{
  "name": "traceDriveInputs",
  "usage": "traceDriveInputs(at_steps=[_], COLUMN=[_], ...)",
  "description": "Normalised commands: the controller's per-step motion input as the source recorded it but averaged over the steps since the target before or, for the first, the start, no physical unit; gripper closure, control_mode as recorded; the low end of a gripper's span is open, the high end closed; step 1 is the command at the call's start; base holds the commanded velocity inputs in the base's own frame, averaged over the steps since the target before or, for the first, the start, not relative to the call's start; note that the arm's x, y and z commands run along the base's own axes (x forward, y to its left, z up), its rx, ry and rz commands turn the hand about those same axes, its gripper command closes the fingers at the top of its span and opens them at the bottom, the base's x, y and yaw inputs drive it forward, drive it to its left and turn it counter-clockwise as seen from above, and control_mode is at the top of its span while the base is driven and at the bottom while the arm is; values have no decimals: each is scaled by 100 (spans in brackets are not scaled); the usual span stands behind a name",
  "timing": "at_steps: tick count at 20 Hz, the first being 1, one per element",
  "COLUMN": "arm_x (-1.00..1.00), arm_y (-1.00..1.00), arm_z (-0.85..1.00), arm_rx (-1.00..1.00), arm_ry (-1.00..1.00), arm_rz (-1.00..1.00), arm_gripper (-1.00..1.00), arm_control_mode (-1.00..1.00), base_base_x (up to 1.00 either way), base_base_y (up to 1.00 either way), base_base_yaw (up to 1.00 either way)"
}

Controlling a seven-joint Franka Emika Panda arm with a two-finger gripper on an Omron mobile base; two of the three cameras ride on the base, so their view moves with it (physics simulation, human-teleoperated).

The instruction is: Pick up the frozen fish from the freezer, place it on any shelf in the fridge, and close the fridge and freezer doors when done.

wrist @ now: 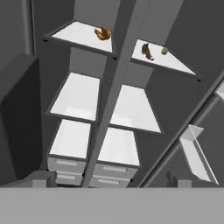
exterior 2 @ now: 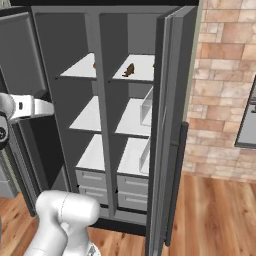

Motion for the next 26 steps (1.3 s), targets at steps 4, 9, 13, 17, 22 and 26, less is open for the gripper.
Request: traceDriveInputs(at_steps=[4,9,13,17,22,26], arm_x=[-49,-10,0,10,51,74], arm_y=[100,100,100,100,94,90], arm_z=[55,29,0,0,0,0], arm_rx=[-31,-30,-26,-28,-21,-17], arm_ry=[-11,-4,-4,-1,0,0], arm_rz=[12,15,16,18,9,3], arm_gripper=[-100,-100,-100,-100,-100,-100], arm_control_mode=[-100,-100,-100,-100,-100,-100], base_base_x=[0,0,0,0,0,0], base_base_y=[0,0,0,0,0,0], base_base_yaw=[0,0,0,0,0,0])
